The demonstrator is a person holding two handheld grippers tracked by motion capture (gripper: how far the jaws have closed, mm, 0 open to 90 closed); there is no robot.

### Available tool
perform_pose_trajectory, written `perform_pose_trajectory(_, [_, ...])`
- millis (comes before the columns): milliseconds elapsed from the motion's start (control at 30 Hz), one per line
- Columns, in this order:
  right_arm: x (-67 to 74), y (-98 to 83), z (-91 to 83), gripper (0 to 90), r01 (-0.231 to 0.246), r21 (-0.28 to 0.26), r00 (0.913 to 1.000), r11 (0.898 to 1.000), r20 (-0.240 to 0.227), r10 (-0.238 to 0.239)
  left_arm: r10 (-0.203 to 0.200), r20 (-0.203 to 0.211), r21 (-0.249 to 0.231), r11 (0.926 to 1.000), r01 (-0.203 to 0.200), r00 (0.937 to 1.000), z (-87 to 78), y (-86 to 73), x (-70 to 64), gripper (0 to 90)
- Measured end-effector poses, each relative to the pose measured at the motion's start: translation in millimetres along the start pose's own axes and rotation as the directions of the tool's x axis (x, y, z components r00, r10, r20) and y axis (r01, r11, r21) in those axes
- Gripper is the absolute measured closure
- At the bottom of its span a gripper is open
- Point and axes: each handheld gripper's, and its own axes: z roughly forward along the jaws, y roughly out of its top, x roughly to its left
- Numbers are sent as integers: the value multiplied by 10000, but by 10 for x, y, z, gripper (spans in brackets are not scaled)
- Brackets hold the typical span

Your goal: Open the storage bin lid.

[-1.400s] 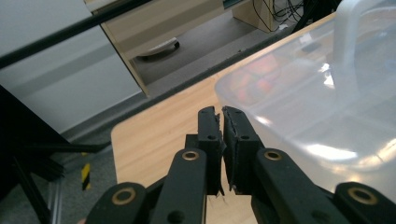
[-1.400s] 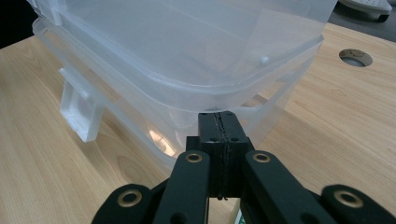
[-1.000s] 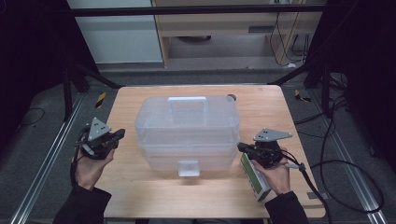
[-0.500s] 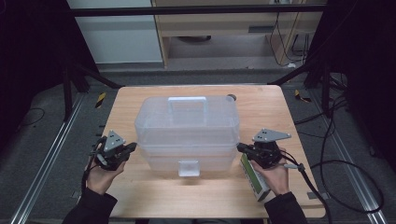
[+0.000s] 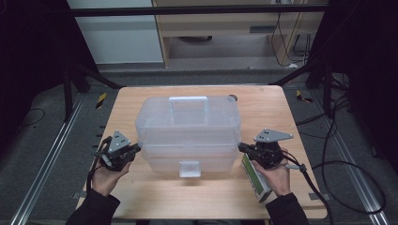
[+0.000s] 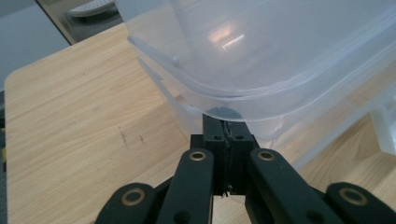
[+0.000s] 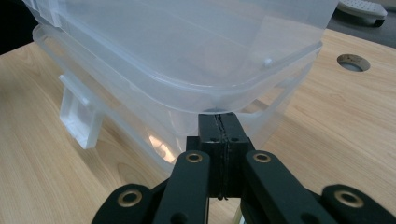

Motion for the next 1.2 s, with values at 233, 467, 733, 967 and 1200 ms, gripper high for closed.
perform_pose_trajectory(233, [-1,34,-13,900,12,-81,10000,10000,58,-12,-94,-62,-161,9998,93,9999,-11,25,10,893])
perform_pose_trajectory(467, [-18,107,-33,900,-12,-123,9999,9999,102,14,-241,-152,-319,9992,236,9996,-52,80,35,893])
perform_pose_trajectory(733, [-33,165,-43,900,25,-215,9999,9998,161,-21,-133,-264,-401,9991,122,9996,-58,130,42,893])
perform_pose_trajectory(967, [-50,206,-36,900,-54,-364,9999,9993,100,58,-132,-229,-493,9987,120,9997,-48,178,40,892])
perform_pose_trajectory(1200, [-69,235,-45,900,-110,-507,9999,9987,59,113,-213,-235,-569,9982,199,9995,-47,210,49,893])
